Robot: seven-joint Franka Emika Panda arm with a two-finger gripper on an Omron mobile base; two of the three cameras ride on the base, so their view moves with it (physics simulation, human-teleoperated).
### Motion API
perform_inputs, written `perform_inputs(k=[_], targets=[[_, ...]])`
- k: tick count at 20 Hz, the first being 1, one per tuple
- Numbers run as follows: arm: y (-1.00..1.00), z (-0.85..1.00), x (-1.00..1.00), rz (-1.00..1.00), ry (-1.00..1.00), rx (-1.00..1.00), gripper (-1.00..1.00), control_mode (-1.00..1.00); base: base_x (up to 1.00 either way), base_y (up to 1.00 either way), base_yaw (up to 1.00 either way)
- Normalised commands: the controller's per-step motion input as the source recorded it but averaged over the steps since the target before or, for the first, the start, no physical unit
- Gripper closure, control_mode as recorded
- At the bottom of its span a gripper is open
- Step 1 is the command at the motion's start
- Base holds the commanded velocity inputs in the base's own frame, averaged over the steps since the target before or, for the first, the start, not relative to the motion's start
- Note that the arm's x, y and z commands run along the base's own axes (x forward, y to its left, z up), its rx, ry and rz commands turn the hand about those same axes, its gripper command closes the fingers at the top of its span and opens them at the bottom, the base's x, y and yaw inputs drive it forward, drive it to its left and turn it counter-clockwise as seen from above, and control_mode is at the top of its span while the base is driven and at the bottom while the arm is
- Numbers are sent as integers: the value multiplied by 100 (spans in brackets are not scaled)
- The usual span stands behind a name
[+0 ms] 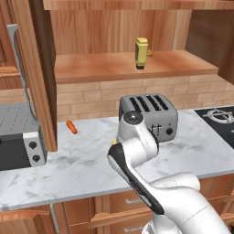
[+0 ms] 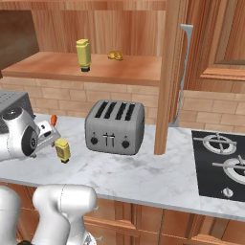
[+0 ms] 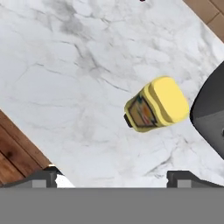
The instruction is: Pick the mustard and mustard from the counter and place them in the cabinet.
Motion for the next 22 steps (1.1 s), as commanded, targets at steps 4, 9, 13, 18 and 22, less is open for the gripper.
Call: perform_inputs(k=[4, 9, 13, 18, 22], targets=[[6, 0, 21, -12, 0, -1, -100, -100, 0, 0, 0], [8, 0, 31, -10, 0, 0, -100, -100, 0, 0, 0], [20, 0, 46, -10, 0, 0, -100, -100, 0, 0, 0], [8, 0, 45, -5, 0, 0, -100, -100, 0, 0, 0], [3, 0, 48, 0, 4, -3, -100, -100, 0, 0, 0]])
